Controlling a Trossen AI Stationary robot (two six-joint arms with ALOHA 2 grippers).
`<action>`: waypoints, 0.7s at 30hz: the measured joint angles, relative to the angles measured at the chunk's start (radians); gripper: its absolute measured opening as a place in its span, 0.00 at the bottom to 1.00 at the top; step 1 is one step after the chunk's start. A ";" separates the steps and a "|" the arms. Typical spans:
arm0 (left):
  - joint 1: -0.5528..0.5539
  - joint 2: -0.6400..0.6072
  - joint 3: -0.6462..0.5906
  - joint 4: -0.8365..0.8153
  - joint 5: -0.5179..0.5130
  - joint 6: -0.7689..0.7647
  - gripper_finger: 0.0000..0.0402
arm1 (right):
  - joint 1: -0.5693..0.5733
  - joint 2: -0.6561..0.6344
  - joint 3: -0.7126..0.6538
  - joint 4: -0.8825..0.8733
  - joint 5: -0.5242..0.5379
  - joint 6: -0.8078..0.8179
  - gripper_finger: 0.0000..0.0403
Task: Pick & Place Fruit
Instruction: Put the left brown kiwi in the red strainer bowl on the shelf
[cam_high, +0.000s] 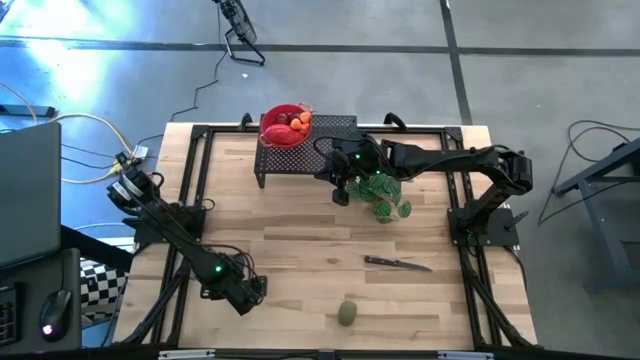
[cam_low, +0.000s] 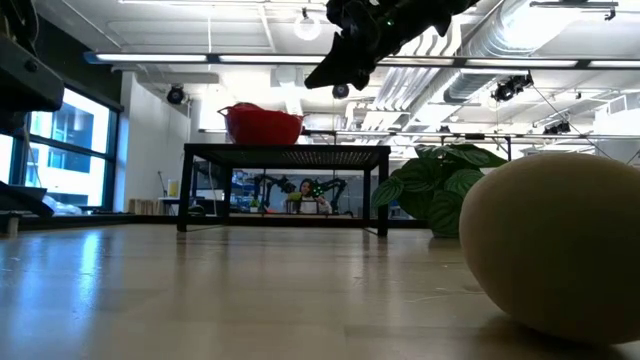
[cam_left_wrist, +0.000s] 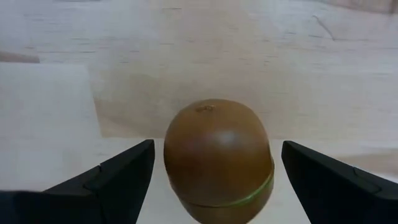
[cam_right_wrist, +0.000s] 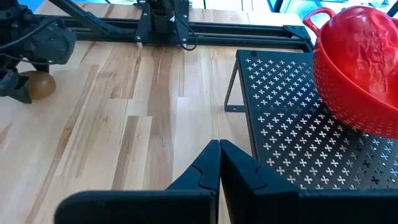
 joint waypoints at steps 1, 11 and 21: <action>0.000 0.002 0.000 0.002 0.000 0.000 0.85 | 0.000 0.000 0.000 0.000 0.000 0.000 0.01; 0.000 0.003 0.000 0.001 0.000 0.000 0.84 | 0.000 0.000 0.000 0.000 0.000 0.000 0.01; 0.000 0.003 0.000 0.003 0.000 0.000 0.67 | 0.000 0.000 0.000 0.000 0.000 0.000 0.01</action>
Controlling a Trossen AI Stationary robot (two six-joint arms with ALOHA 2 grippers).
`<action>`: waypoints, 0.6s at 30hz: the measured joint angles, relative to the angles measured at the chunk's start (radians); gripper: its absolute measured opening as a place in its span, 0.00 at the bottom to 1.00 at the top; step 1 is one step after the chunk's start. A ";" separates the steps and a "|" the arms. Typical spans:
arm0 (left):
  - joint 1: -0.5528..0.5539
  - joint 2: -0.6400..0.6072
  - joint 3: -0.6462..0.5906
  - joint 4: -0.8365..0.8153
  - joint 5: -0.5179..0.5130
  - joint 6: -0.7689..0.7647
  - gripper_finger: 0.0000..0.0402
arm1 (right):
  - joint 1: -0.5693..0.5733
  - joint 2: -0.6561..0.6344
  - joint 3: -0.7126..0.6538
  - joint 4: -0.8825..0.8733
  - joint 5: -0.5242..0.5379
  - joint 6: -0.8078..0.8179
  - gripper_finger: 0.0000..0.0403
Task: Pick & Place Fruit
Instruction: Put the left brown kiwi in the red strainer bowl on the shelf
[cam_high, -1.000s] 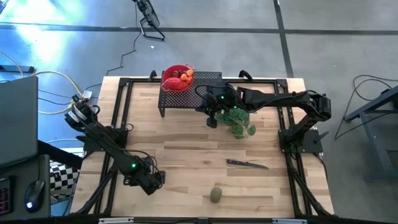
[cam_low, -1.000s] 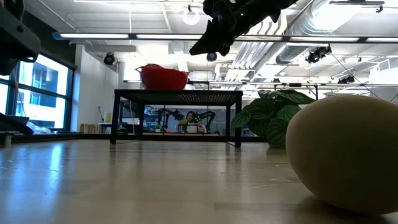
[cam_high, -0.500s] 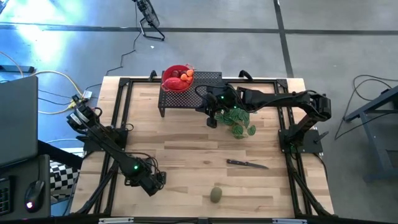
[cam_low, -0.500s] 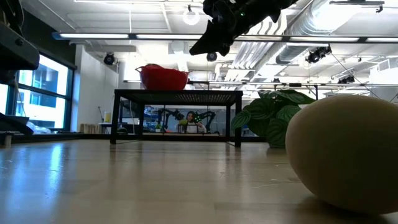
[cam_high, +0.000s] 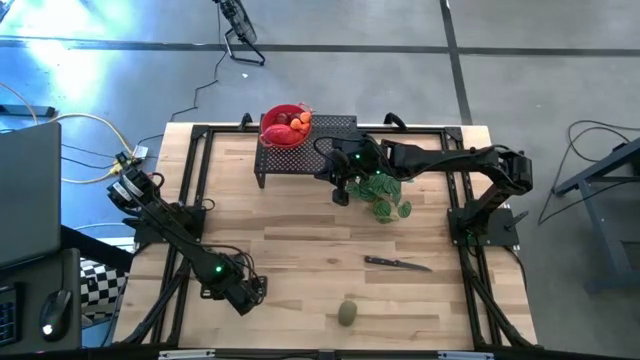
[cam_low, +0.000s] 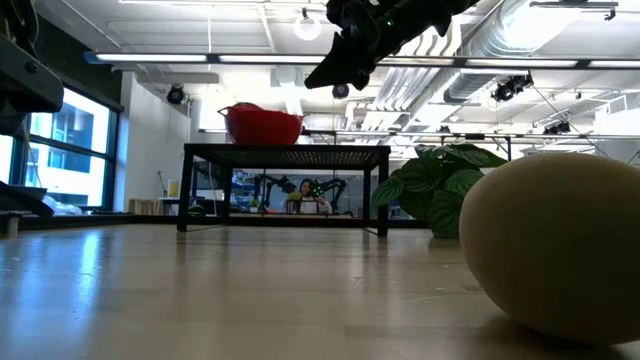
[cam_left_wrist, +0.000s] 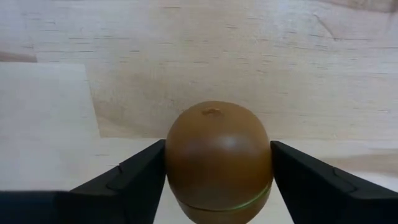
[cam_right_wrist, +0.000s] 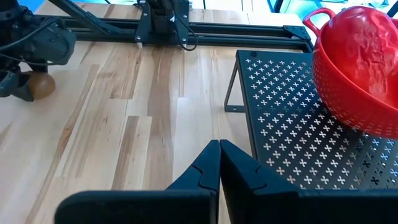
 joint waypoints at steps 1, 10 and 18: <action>0.000 0.000 0.000 0.000 0.000 0.000 0.66 | 0.000 0.000 0.000 0.000 0.000 0.000 0.01; 0.000 0.000 0.000 0.012 0.000 0.001 0.62 | 0.000 0.000 0.000 0.000 0.000 0.000 0.01; 0.000 0.000 0.000 0.054 -0.003 0.070 0.62 | -0.006 0.000 0.000 -0.001 0.001 -0.005 0.01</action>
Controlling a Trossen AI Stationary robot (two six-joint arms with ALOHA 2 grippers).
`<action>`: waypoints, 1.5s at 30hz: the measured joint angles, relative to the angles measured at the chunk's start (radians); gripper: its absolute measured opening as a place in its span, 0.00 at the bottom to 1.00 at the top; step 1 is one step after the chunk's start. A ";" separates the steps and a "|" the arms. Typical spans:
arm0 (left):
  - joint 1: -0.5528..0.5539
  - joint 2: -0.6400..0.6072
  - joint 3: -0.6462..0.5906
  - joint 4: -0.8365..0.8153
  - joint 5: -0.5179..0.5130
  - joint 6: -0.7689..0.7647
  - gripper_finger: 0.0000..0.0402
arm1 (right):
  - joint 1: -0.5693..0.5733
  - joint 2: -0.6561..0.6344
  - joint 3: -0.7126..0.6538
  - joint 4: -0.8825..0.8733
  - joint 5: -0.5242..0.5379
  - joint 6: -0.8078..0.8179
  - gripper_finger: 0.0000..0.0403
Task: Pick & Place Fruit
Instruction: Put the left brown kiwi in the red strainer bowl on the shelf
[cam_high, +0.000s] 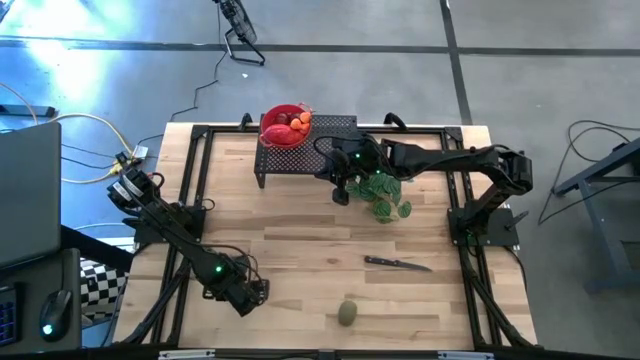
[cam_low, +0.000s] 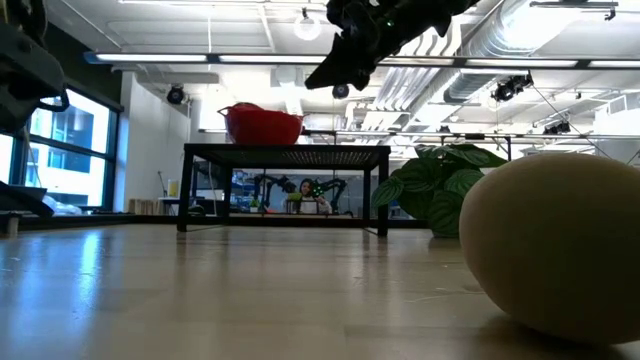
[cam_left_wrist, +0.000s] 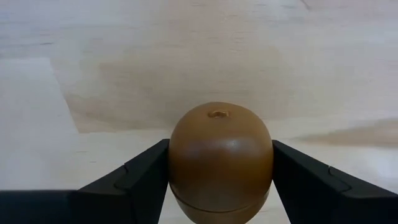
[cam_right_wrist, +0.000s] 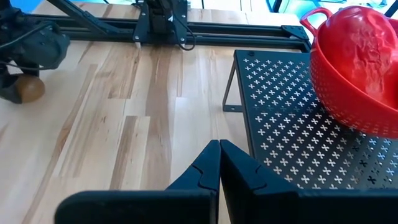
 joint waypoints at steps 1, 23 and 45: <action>0.001 0.000 0.000 0.001 0.000 0.014 0.62 | -0.001 0.000 0.000 -0.003 0.000 -0.006 0.01; 0.198 -0.089 0.000 -0.003 -0.151 0.622 0.61 | -0.060 -0.347 0.000 -0.354 0.003 -0.064 0.01; 0.721 -0.089 0.000 0.421 -0.007 1.537 0.61 | -0.069 -0.491 0.000 -0.493 0.012 0.015 0.01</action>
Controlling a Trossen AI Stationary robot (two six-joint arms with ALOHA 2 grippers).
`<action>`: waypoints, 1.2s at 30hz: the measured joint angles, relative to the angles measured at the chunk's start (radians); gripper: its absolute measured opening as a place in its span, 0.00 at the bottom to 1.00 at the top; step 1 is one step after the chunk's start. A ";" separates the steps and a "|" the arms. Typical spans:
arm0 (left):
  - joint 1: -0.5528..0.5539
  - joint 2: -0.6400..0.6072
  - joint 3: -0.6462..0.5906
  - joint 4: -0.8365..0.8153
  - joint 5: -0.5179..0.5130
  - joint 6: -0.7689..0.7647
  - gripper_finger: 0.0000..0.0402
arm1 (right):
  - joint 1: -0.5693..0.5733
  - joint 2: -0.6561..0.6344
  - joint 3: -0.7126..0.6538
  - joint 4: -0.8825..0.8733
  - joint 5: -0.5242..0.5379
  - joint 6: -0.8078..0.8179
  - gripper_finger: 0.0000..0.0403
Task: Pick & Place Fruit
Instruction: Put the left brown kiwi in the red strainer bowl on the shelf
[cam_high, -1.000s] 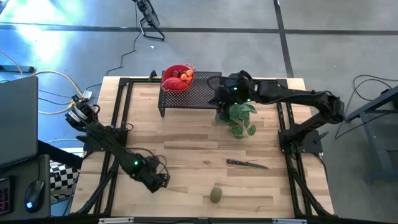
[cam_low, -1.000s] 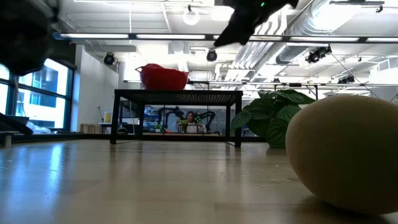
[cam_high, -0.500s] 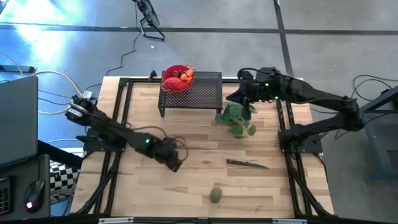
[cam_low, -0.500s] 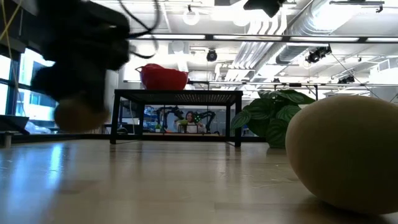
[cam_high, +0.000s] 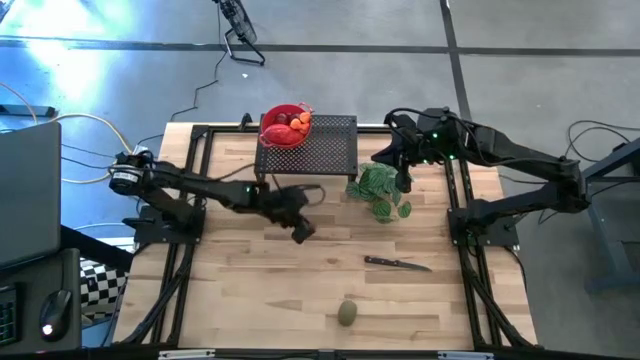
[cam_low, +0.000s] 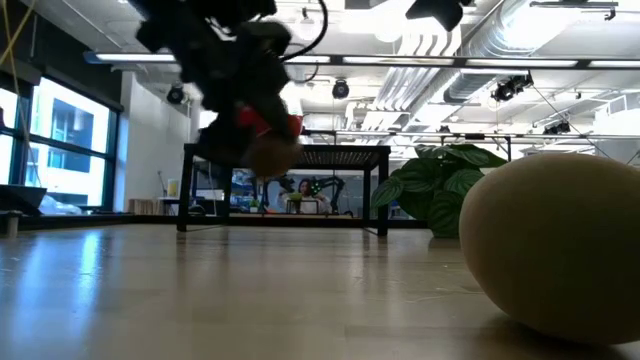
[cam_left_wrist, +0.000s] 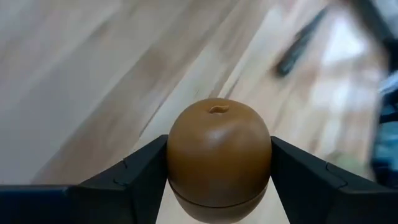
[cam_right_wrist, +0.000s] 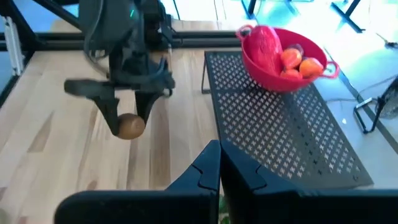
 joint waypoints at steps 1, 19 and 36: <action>0.017 0.000 0.000 0.041 0.022 0.022 0.61 | 0.000 0.001 0.000 -0.005 0.000 0.001 0.01; 0.238 0.000 0.030 0.525 0.268 0.127 0.61 | 0.000 0.001 0.000 -0.052 -0.002 -0.002 0.01; 0.488 0.000 0.613 -0.220 0.119 0.492 0.61 | -0.006 0.001 -0.001 -0.081 -0.002 -0.037 0.01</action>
